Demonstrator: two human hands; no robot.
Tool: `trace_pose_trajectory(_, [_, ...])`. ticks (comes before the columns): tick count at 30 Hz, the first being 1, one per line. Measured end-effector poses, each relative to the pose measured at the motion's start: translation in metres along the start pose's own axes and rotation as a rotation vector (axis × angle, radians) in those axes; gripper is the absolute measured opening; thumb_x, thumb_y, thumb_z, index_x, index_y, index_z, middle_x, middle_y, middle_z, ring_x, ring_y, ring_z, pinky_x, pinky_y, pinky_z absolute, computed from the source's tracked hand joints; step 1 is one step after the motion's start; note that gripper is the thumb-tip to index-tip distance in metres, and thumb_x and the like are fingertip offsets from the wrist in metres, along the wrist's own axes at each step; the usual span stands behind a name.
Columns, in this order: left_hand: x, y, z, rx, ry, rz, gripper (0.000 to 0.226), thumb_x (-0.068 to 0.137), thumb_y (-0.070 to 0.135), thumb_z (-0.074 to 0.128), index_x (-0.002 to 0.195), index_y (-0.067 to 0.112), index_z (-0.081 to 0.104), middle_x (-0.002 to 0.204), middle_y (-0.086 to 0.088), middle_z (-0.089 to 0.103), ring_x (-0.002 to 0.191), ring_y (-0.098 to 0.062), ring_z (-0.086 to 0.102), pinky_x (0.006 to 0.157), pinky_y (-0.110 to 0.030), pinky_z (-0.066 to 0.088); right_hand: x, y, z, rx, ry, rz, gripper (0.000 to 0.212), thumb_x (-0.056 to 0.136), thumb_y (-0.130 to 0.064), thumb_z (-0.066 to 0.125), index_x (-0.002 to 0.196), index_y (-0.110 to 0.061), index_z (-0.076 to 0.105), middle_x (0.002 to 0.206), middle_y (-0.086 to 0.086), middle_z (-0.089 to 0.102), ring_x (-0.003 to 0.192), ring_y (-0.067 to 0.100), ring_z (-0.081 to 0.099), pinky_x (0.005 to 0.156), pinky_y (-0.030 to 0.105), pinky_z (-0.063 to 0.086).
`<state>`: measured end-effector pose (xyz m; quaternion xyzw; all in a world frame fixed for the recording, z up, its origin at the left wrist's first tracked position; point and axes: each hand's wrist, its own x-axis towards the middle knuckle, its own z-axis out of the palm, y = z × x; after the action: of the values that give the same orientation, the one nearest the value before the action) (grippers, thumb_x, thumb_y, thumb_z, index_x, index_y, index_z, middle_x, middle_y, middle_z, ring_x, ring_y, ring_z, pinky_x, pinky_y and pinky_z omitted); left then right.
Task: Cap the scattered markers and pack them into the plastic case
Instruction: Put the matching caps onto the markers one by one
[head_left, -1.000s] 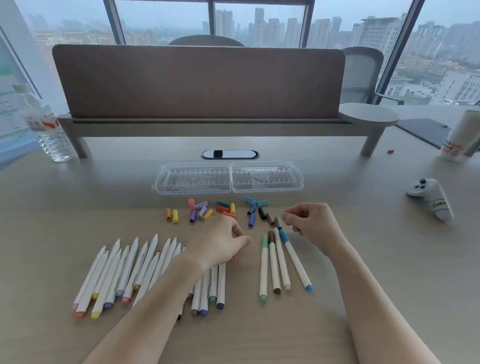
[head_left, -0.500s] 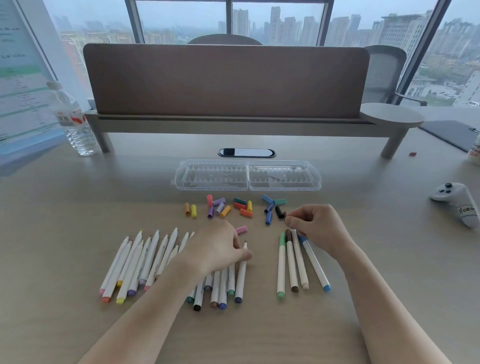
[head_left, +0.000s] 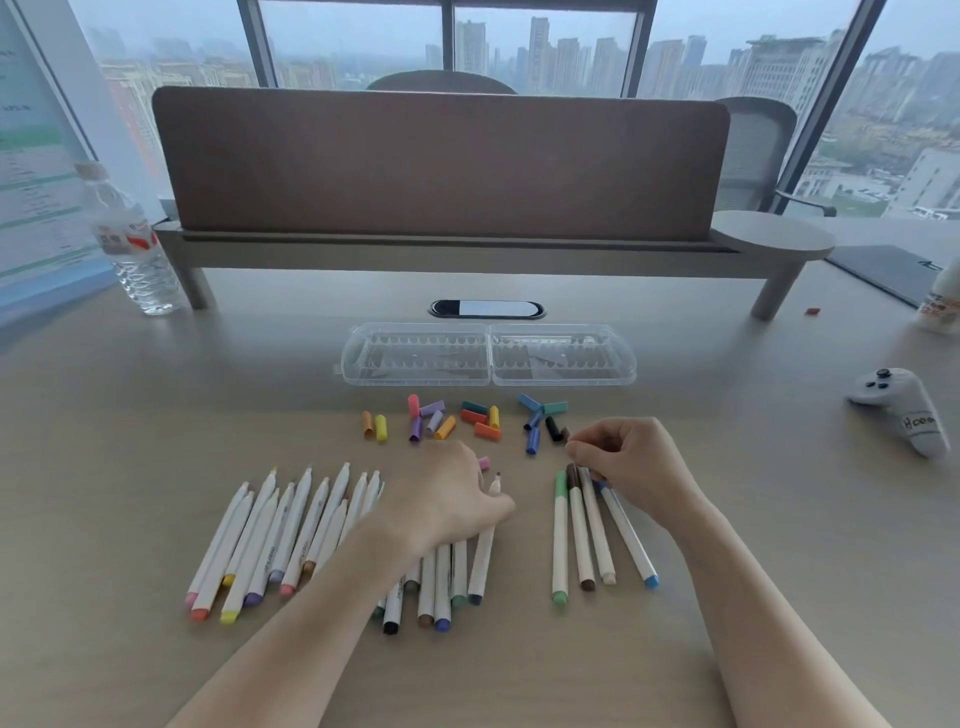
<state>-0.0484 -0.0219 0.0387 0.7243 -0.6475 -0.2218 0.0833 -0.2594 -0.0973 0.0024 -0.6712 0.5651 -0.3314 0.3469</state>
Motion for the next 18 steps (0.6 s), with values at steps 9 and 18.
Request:
trace_pose_trajectory(9, [0.010, -0.055, -0.030, -0.805, 0.099, -0.020, 0.030, 0.095, 0.026, 0.067, 0.085, -0.002, 0.074, 0.073, -0.012, 0.075, 0.062, -0.017, 0.071, 0.061, -0.029, 0.056, 0.008, -0.011, -0.001, -0.107, -0.004, -0.052, 0.003, 0.083, -0.026, 0.079, 0.080, -0.026, 0.078, 0.069, -0.012, 0.072, 0.065, 0.003, 0.066, 0.065, 0.017, 0.052])
trace_pose_trajectory(18, [0.019, -0.095, -0.044, -1.007, 0.109, -0.054, 0.013, 0.097, 0.008, 0.062, 0.101, 0.001, 0.072, 0.089, -0.016, 0.077, 0.085, -0.028, 0.075, 0.076, -0.033, 0.063, 0.021, -0.029, 0.024, -0.152, -0.085, -0.101, 0.011, 0.083, -0.020, 0.077, 0.076, -0.028, 0.076, 0.062, -0.010, 0.069, 0.054, 0.003, 0.058, 0.059, 0.021, 0.052])
